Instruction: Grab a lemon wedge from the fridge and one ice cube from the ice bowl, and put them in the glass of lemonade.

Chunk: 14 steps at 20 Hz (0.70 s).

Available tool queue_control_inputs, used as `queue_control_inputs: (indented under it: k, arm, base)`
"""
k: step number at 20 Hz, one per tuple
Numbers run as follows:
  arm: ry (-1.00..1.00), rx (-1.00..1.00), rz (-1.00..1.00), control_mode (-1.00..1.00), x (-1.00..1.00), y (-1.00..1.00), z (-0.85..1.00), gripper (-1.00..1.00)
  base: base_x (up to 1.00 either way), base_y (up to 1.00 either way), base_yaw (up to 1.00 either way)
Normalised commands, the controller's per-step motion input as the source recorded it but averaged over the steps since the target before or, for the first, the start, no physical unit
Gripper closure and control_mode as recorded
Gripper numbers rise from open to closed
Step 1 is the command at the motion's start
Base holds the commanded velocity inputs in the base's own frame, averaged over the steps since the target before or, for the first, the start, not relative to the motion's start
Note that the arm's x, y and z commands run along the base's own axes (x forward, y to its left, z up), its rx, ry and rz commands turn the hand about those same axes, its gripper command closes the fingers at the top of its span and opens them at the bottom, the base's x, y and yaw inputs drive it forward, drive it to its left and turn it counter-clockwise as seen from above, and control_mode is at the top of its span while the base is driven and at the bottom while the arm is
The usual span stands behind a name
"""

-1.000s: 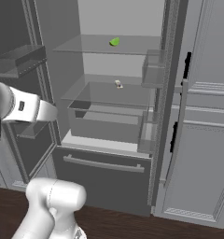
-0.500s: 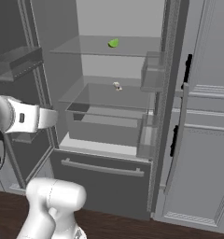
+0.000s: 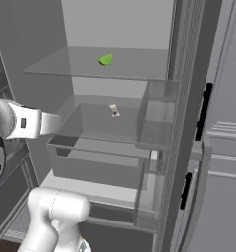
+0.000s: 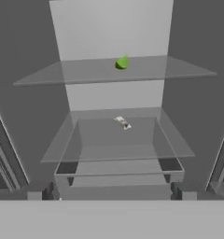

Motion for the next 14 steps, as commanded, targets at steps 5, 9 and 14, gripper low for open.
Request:
queue_control_inputs:
  k: [5, 9, 14]
  arm:
    - [0.0, 0.0, 0.0, 1.0, 0.0, 0.0, 0.0, -1.0]
    - [-0.03, 0.02, 0.0, -1.0, -0.05, -0.01, 0.0, -1.0]
    - [-0.21, 0.04, -0.03, -1.0, -0.5, 0.0, 0.07, -1.0]
  base:
    - [0.94, -0.1, 0.0]
    - [0.28, -0.09, 0.0]
    - [0.0, 0.0, 0.0]
